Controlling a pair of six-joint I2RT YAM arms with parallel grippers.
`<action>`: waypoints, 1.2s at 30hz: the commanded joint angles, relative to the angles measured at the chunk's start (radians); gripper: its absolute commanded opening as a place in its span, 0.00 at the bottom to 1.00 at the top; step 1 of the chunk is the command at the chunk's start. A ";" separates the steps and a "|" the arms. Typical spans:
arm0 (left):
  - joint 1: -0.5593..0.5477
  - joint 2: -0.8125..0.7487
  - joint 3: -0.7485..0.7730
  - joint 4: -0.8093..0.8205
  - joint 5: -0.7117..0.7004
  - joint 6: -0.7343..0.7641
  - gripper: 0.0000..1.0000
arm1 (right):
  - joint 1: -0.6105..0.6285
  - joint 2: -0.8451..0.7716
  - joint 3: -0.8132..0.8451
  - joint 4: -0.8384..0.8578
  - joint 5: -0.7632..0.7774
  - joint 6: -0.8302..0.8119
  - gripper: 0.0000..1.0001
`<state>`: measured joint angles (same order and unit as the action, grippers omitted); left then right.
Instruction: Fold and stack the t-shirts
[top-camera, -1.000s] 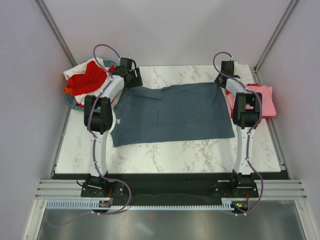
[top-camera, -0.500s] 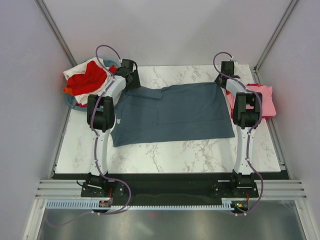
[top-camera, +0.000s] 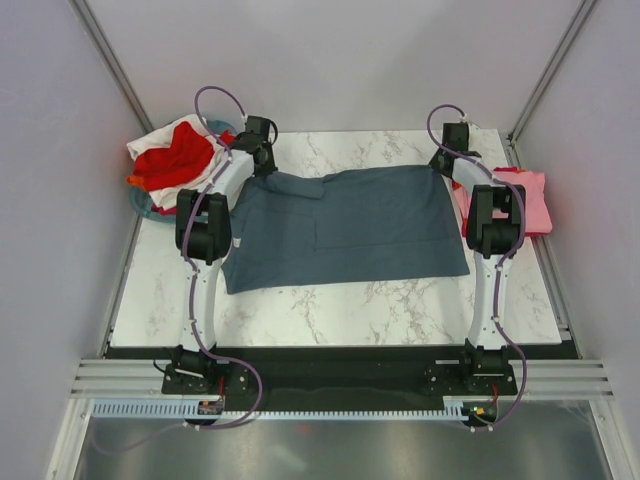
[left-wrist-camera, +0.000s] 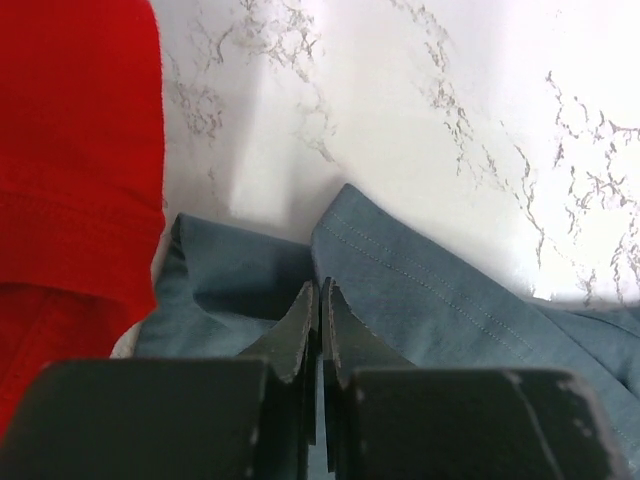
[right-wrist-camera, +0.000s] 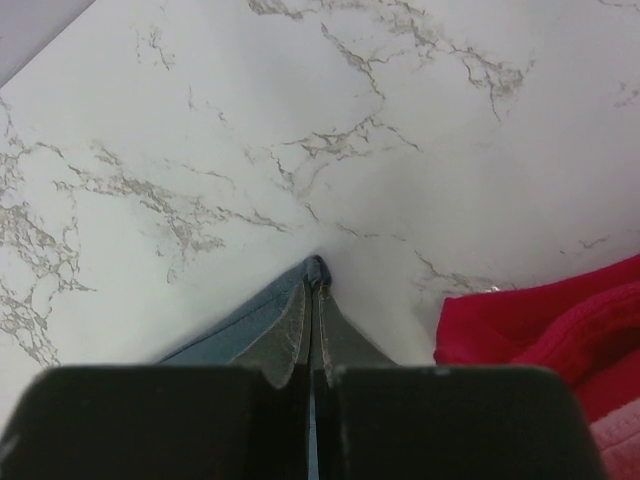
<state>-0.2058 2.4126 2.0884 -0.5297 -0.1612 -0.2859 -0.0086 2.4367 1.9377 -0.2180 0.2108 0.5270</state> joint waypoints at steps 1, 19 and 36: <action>-0.009 -0.038 0.027 0.005 -0.038 0.034 0.02 | 0.001 -0.053 -0.023 -0.034 -0.011 0.005 0.00; -0.033 -0.242 -0.122 0.059 -0.020 0.024 0.02 | 0.001 -0.172 -0.097 -0.040 -0.071 0.021 0.00; -0.032 -0.460 -0.379 0.192 -0.032 -0.021 0.02 | 0.001 -0.329 -0.239 -0.064 -0.071 0.010 0.00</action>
<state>-0.2379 2.0342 1.7611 -0.4309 -0.1776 -0.2874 -0.0086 2.1914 1.7218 -0.2760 0.1444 0.5381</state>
